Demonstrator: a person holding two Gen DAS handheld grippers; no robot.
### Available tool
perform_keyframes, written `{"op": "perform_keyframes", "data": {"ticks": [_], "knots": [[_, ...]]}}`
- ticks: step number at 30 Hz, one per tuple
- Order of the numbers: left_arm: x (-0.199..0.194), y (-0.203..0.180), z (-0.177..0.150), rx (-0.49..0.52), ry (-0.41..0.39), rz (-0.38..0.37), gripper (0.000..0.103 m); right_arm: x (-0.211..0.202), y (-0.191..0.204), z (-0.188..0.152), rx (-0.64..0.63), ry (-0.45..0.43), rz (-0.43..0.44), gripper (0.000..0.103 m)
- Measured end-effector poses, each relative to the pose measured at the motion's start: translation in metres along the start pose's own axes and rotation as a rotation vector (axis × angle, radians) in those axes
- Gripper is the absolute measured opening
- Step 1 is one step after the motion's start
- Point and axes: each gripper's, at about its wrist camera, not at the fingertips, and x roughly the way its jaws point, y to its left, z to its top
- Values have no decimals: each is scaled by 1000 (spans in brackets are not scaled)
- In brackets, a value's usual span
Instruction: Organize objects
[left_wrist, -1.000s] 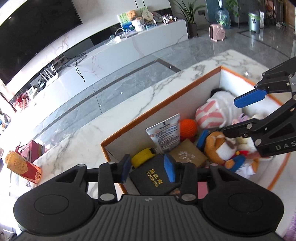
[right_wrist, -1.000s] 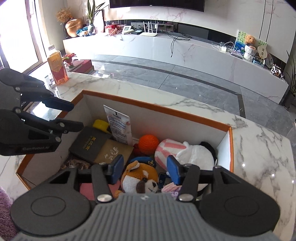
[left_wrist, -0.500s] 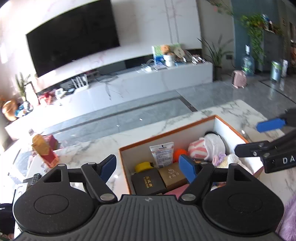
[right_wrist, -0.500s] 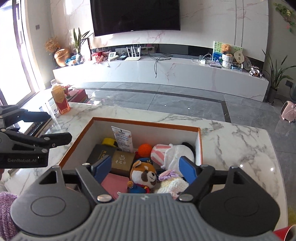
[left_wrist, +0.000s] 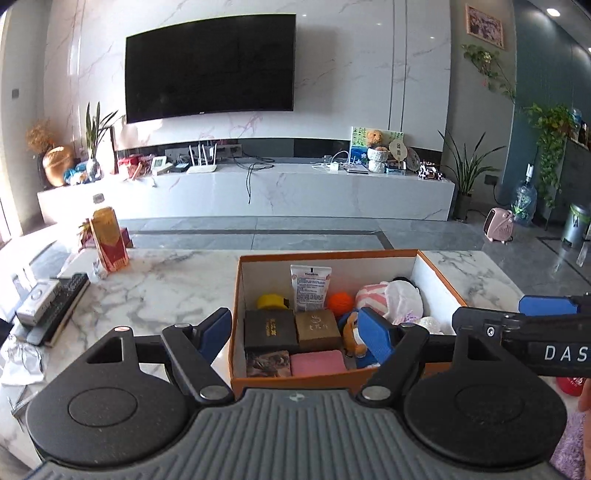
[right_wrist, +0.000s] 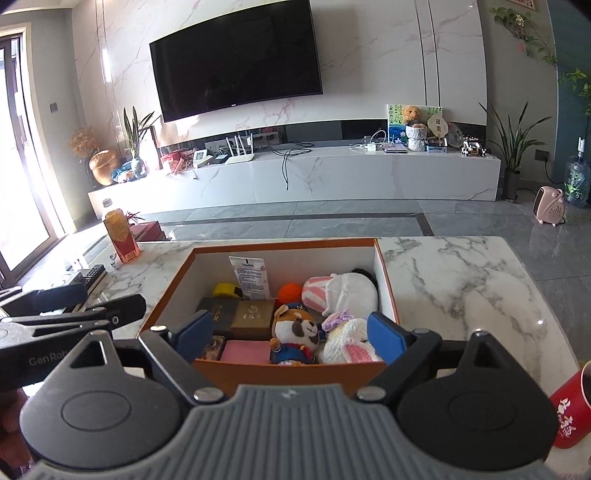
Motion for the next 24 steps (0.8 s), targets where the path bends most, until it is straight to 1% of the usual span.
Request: {"op": "perform_keyframes", "data": {"ticks": [5,8,11,17,20,24], "knots": [[3,6,-23,-51,79,16,89,-5,3,-20,-3,25,-21,91],[6,5,-37,-61,131,34,89,-3,3,-31,0,48,-35,91],[4,1,-50,-63,165,37,89,-4,2,-42,4,70,-40,91],[1,-10,-58,-54,190,44,89,-10,0,-52,20,74,-57,91],[-1,-12,-57,-48,191,47,89,-13,-1,-54,24,66,-61,91],[-2,-13,-56,-47,190,55,89,-10,-3,-57,27,79,-65,91]]}}
